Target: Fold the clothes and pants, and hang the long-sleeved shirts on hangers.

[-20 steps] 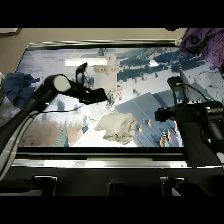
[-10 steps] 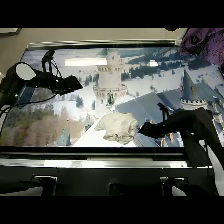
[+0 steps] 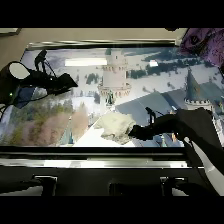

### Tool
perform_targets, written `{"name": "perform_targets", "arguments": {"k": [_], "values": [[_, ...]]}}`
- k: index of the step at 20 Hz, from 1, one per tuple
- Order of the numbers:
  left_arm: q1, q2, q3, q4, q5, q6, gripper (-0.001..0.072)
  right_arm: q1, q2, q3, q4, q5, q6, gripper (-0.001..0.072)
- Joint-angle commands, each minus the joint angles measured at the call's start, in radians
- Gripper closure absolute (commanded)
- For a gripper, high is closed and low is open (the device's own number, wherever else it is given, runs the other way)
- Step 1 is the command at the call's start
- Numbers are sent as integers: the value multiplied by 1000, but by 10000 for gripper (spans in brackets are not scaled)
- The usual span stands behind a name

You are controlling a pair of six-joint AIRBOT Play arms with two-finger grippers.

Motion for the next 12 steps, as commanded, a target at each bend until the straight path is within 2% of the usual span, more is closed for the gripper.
{"name": "perform_targets", "arguments": {"k": [1, 2, 3, 7, 12], "values": [[45, 1, -2, 0, -30, 19, 153, 8, -15, -1, 16, 95, -3, 504], [56, 1, -6, 0, -35, 38, 153, 8, -15, -1, 22, 109, -3, 619], [67, 1, -16, -1, -36, 54, 154, 8, -15, 0, 25, 118, -3, 678], [83, 2, -136, -22, -6, 136, 155, -19, 32, 3, 5, 92, 2, 679], [48, -1, -444, -331, 134, 353, 155, -47, 131, 2, -55, 44, 69, 679]]}}
